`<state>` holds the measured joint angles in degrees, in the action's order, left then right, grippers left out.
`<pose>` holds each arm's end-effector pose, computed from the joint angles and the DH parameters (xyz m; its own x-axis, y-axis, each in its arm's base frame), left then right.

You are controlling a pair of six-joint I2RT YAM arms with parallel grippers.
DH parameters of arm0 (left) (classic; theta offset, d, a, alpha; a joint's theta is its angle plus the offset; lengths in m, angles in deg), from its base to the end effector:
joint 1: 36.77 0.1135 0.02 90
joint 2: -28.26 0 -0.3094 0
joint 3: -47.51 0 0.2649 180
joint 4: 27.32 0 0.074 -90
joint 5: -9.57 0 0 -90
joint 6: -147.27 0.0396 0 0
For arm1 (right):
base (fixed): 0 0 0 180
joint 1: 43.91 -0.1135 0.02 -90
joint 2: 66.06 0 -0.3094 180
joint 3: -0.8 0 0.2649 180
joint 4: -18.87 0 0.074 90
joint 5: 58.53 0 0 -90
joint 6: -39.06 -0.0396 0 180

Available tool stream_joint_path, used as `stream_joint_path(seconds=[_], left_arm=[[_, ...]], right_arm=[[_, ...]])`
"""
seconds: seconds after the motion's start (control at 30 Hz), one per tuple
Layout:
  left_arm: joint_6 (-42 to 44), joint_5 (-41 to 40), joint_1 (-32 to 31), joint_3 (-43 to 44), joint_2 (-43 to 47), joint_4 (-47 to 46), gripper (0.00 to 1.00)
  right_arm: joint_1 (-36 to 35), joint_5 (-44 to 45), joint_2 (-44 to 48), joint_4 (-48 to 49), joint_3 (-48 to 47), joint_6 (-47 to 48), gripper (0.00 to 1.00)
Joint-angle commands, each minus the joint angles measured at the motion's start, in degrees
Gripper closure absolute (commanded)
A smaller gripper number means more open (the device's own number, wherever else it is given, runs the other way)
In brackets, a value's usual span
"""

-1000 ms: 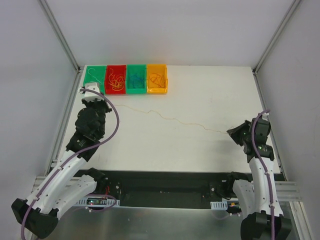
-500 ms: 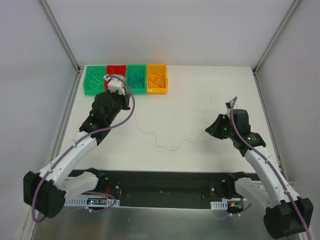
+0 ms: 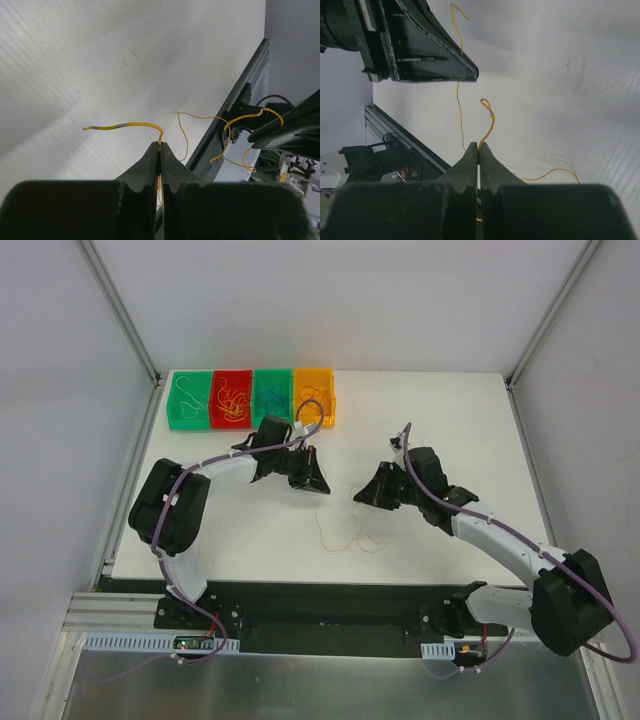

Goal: Untangle the cables

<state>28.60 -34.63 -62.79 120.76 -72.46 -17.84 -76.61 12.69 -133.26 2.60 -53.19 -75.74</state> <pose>0.3414 -0.1983 0.2342 -0.8677 0.0514 -0.4944 0.4609 0.4557 -0.7615 0.2077 0.1485 0.2833 -0.6894 0.0293 -0.7238 -0.5047 0.6973 0.5090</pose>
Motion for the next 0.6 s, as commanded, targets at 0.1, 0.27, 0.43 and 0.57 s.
stream_joint_path(seconds=[0.1,0.27,0.43,0.57], left_arm=[[-1.93,3.6,-1.84,3.2,1.58,3.07,0.92],[4.13,-5.44,-1.75,5.31,5.27,10.9,0.66],[8.01,-14.5,0.17,7.16,9.66,16.71,0.5],[10.03,-23.27,1.67,6.81,14.76,18.2,0.32]], right_arm=[[-0.95,-3.18,-7.93,12.75,-2.51,-9.3,1.0],[-6.13,-2.14,-12.86,7.5,-7.16,-4.05,0.99],[-7.55,0.68,-11.91,0.56,-7.96,2.81,0.58],[-7.46,2.87,-10.24,-7.52,-10.5,8.43,0.35]])
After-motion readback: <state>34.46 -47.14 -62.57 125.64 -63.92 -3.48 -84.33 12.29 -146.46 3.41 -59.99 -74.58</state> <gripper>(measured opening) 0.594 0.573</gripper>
